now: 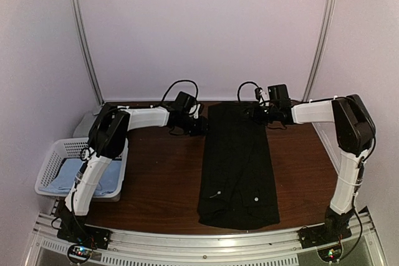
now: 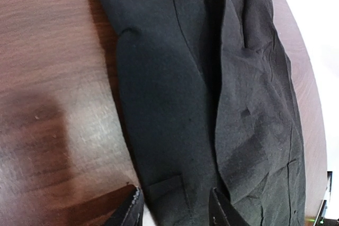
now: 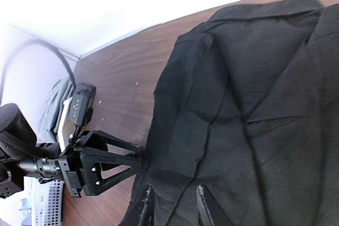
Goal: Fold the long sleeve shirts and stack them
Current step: Smooth out the rectangle-folded shirt at the center of the board, then move the rectangle-folded shirt to the center of the board.
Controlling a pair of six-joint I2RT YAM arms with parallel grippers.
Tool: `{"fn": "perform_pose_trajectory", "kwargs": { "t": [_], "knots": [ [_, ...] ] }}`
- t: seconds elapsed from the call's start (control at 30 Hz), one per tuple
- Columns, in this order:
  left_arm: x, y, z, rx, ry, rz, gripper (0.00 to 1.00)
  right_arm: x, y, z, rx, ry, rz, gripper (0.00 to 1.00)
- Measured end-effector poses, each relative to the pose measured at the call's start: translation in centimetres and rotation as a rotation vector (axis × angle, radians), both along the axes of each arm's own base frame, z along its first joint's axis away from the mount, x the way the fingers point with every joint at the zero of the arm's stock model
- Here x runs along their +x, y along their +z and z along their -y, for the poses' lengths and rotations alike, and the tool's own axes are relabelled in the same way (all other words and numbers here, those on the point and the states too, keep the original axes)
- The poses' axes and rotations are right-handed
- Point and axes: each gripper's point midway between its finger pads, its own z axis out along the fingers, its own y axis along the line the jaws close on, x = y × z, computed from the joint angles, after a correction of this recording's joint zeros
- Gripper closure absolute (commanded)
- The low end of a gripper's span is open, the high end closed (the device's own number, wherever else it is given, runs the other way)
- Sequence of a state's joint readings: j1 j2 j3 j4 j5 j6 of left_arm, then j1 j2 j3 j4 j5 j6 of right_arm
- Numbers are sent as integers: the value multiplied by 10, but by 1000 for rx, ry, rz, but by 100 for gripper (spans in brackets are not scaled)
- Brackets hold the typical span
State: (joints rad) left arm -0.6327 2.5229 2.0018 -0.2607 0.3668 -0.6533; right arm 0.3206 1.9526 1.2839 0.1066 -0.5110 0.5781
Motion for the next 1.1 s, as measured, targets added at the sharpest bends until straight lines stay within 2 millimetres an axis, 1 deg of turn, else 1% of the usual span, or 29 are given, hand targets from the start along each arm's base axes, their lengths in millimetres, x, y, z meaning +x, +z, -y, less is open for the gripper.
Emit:
{"fn": "perform_pose_trajectory", "kwargs": {
  "t": [0.07, 0.17, 0.27, 0.33, 0.5, 0.6, 0.73, 0.87, 1.03, 1.1],
  "knots": [
    [-4, 0, 2, 8, -2, -1, 58, -6, -2, -13, 8, 35, -6, 78],
    [-10, -1, 5, 14, -8, -4, 61, -19, -9, -41, 30, 106, -20, 81],
    [-13, -3, 6, 16, -8, -9, 64, -30, -26, -64, 50, 167, -52, 81],
    [-14, -2, 5, 16, -5, -14, 65, -34, -42, -73, 53, 190, -83, 81],
    [-20, -4, 1, 18, 5, -35, 65, -36, -79, -73, 34, 198, -155, 81],
    [-28, -4, -4, 28, 9, -53, 63, -36, -93, -72, 19, 199, -181, 80],
    [-37, -4, -10, 36, 11, -71, 62, -28, -91, -75, 1, 207, -170, 75],
    [-41, -3, -10, 35, 10, -74, 64, -28, -91, -76, -17, 213, -166, 70],
    [-42, -4, -9, 33, 12, -84, 72, -27, -89, -77, -25, 217, -160, 68],
    [-44, -5, -9, 33, 13, -91, 78, -27, -88, -77, -27, 216, -161, 67]
  ]
}}
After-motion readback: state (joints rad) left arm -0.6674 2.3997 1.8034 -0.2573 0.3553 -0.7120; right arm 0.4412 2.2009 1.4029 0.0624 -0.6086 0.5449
